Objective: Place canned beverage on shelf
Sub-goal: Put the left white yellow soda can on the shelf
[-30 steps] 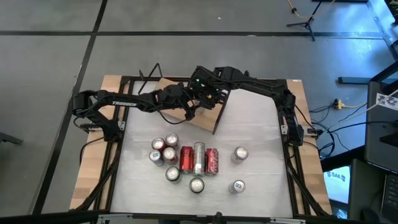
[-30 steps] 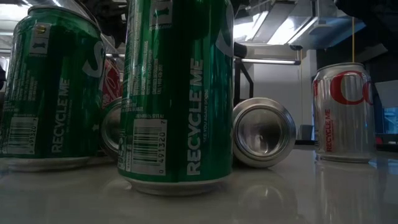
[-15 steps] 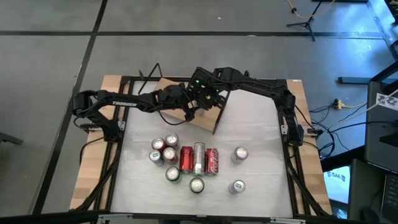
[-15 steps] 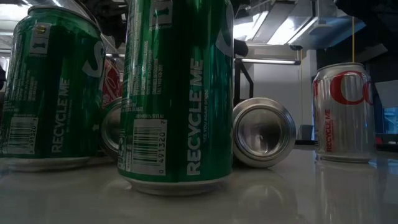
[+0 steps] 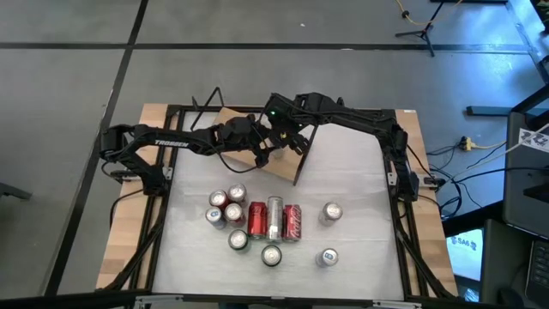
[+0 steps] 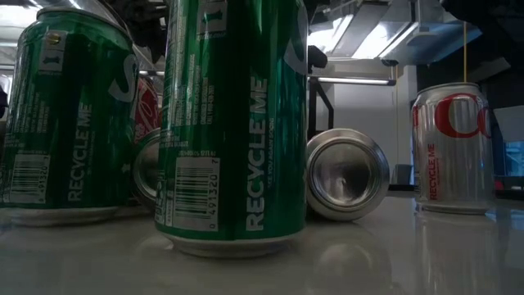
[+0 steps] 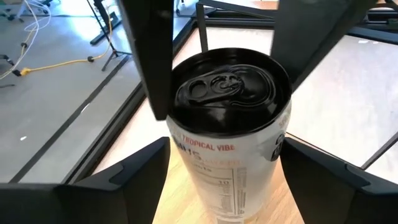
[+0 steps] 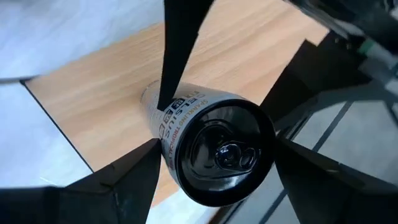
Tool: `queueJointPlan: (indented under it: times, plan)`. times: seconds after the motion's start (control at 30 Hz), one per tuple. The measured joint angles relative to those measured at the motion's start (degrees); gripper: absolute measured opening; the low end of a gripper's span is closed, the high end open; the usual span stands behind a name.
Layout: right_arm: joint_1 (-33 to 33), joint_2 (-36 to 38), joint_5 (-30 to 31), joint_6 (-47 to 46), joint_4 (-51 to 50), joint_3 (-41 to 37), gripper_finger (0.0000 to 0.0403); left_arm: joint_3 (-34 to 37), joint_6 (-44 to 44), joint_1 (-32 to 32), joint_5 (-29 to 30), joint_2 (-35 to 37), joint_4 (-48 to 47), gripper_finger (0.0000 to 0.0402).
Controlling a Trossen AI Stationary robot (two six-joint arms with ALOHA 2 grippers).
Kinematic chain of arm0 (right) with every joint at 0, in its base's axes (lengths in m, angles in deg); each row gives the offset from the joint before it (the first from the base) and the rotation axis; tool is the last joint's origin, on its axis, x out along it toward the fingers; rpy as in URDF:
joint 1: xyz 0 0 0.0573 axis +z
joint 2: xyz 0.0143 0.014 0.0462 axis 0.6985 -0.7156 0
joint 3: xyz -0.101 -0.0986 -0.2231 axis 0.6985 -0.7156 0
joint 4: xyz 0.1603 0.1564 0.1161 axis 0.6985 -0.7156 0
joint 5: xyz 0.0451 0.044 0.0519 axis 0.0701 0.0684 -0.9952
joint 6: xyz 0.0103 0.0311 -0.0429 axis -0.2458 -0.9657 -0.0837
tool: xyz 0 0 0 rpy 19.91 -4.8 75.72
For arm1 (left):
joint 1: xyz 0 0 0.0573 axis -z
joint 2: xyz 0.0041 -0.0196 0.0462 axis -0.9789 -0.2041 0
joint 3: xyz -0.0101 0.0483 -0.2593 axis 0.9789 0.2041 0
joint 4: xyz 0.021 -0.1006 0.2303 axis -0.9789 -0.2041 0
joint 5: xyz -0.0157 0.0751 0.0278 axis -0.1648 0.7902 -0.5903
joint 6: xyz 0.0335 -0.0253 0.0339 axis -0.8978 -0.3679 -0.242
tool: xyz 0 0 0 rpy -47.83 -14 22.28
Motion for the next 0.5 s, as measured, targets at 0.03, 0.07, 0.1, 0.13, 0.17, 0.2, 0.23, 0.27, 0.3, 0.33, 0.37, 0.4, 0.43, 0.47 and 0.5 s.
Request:
queueJointPlan:
  times: [0.03, 0.07, 0.1, 0.13, 0.17, 0.2, 0.23, 0.27, 0.3, 0.33, 0.37, 0.4, 0.43, 0.47, 0.5]
  plan:
    - [0.0, 0.0, 0.07, -1.36, -0.08, 0.0, 0.0302, 0.0, 0.08, 0.0, 0.35, 0.02, -0.02, 0.0288]
    - [0.0, 0.0, 0.18, -2.57, -0.1, 0.0, 0.0302, 0.0, 0.1, 0.0, 0.85, 0.04, -0.06, 0.0288]
    - [0.0, 0.0, 0.39, -3.78, -0.16, 0.0, 0.0302, 0.0, 0.1, 0.0, 1.3, 0.06, -0.1, 0.0288]
    - [0.02, 0.0, 0.67, -4.65, -0.2, 0.0, 0.0302, 0.0, 0.1, 0.0, 1.75, 0.06, -0.16, 0.0288]
    - [0.02, 0.0, 0.92, -5.79, -0.22, 0.0, 0.0302, -0.01, 0.1, 0.0, 2.1, 0.06, -0.25, 0.0288]
    - [0.01, 0.0, 1.03, -7.1, -0.22, 0.0, 0.0302, -0.02, 0.08, 0.0, 2.29, 0.08, -0.43, 0.0288]
    - [0.0, 0.0, 1.05, -8.37, -0.21, 0.0, 0.0302, -0.03, 0.08, 0.0, 2.42, 0.13, -0.67, 0.0288]
    - [-0.02, 0.0, 1.06, -9.82, -0.19, 0.0, 0.0302, -0.07, 0.05, 0.0, 2.57, 0.26, -1.07, 0.0288]
    - [-0.02, 0.0, 1.05, -11.24, -0.16, 0.0, 0.0302, -0.07, 0.01, 0.0, 2.7, 0.41, -1.47, 0.0288]
    - [-0.02, 0.0, 1.05, -12.72, -0.14, -0.01, 0.0302, -0.09, -0.06, 0.0, 2.74, 0.49, -1.73, 0.0288]
    - [-0.02, 0.0, 1.04, -14.19, -0.14, -0.02, 0.0302, -0.09, -0.12, 0.0, 2.75, 0.5, -1.87, 0.0288]
    - [-0.02, 0.0, 1.04, -15.5, -0.16, -0.02, 0.0302, -0.09, -0.13, 0.0, 2.75, 0.5, -1.93, 0.0288]
    - [-0.02, 0.0, 1.02, -17.03, -0.16, -0.02, 0.0302, -0.09, -0.15, 0.0, 2.77, 0.5, -1.99, 0.0288]
    - [-0.02, 0.0, 1.0, -18.36, -0.18, -0.02, 0.0302, -0.09, -0.16, 0.0, 2.79, 0.5, -2.09, 0.0288]
    - [-0.02, 0.0, 1.0, -20.07, -0.16, -0.02, 0.0302, -0.09, -0.16, 0.0, 2.82, 0.5, -2.17, 0.0288]
